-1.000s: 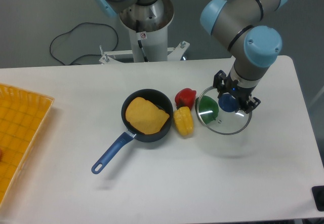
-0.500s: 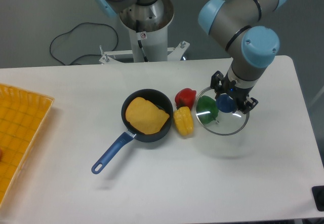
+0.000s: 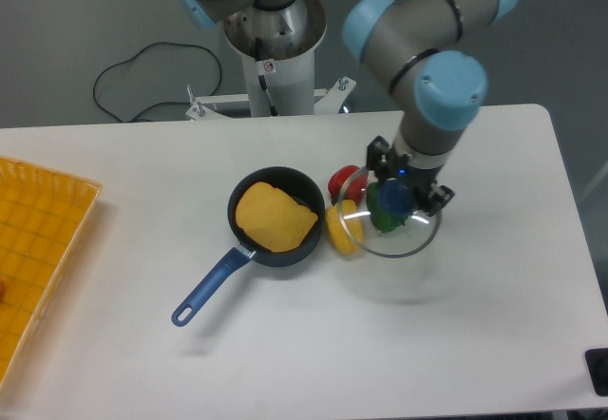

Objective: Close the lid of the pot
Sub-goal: 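Lift the glass lid and carry it over the blue pan, then lower the glass lid onto the pan rim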

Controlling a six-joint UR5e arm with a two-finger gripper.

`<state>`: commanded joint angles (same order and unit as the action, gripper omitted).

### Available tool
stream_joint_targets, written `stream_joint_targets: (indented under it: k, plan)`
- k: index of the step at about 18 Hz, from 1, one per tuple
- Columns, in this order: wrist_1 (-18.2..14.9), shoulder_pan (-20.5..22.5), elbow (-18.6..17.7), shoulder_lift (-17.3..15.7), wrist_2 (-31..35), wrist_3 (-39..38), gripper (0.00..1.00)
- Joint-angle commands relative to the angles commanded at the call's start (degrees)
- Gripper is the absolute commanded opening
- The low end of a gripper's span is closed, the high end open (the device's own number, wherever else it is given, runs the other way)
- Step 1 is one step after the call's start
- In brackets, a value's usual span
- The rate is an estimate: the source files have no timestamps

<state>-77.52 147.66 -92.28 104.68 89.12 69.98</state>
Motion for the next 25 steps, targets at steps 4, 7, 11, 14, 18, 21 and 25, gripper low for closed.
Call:
stream_joint_targets:
  k: [4,7,11,14,18,21,25]
  plan:
    - [0.4,-2.1,-2.3,-1.3,-0.1,-2.5,0.52]
    - [0.9,-4.5,-3.0,-1.4,0.0,-5.7,0.52]
    - [2.3,-7.3,-5.8,-2.9,0.1,-8.5,0.52]
    - [4.9,-9.1,-7.2,-3.3,0.3,-9.2,0.52]
    - [5.2,-11.3,-7.6,-3.3,0.4,-11.5,0.52]
    - [5.3,-11.5,-9.2,-3.5,0.8,-11.5,0.52]
    - [5.4,-12.3,-10.2,-4.1,1.9,-11.3,0.52]
